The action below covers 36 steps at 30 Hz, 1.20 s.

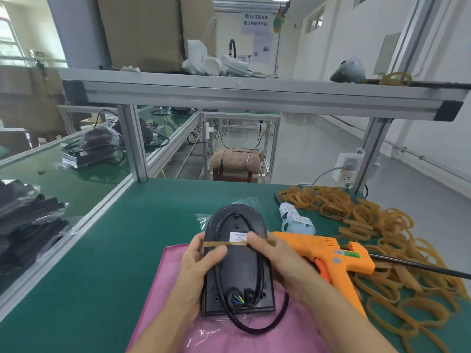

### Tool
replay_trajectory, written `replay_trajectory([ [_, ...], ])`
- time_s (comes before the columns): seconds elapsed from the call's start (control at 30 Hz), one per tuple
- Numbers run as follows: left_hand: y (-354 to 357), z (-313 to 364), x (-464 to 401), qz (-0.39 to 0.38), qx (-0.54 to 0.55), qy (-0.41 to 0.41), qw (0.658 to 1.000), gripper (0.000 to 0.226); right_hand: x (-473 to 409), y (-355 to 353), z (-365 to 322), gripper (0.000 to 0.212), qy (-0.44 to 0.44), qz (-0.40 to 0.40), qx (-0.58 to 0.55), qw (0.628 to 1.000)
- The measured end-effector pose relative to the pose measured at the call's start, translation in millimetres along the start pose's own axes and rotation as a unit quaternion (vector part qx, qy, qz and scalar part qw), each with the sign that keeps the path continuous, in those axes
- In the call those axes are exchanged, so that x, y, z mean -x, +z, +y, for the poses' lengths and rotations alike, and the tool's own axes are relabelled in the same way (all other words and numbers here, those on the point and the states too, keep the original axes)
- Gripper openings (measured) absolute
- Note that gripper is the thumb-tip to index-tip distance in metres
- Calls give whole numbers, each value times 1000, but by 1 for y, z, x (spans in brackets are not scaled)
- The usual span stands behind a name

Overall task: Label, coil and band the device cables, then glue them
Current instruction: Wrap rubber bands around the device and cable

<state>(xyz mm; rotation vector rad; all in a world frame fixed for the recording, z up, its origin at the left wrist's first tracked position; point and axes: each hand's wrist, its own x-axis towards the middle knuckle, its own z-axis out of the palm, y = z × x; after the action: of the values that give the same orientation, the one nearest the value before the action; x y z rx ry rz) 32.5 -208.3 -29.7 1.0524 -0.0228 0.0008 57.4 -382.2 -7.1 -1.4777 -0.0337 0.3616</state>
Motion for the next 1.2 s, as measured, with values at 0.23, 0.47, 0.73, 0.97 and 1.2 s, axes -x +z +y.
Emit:
replay_trajectory([
  [0.23,3,47,-34,102,-210,58,971,20,5,16,-4,50,-85,30,-15,996],
  [0.47,6,49,-42,159,-209,155,952,18,12,8,-15,34,-115,-3,40,993],
  [0.73,0,54,-47,47,-178,75,980,14,12,6,-13,38,-108,-45,16,993],
  [0.97,9,65,-61,73,-252,131,956,22,8,8,-6,39,-121,-40,-6,992],
  [1.2,26,145,-68,56,-62,217,972,34,3,-4,12,57,-21,63,-86,994],
])
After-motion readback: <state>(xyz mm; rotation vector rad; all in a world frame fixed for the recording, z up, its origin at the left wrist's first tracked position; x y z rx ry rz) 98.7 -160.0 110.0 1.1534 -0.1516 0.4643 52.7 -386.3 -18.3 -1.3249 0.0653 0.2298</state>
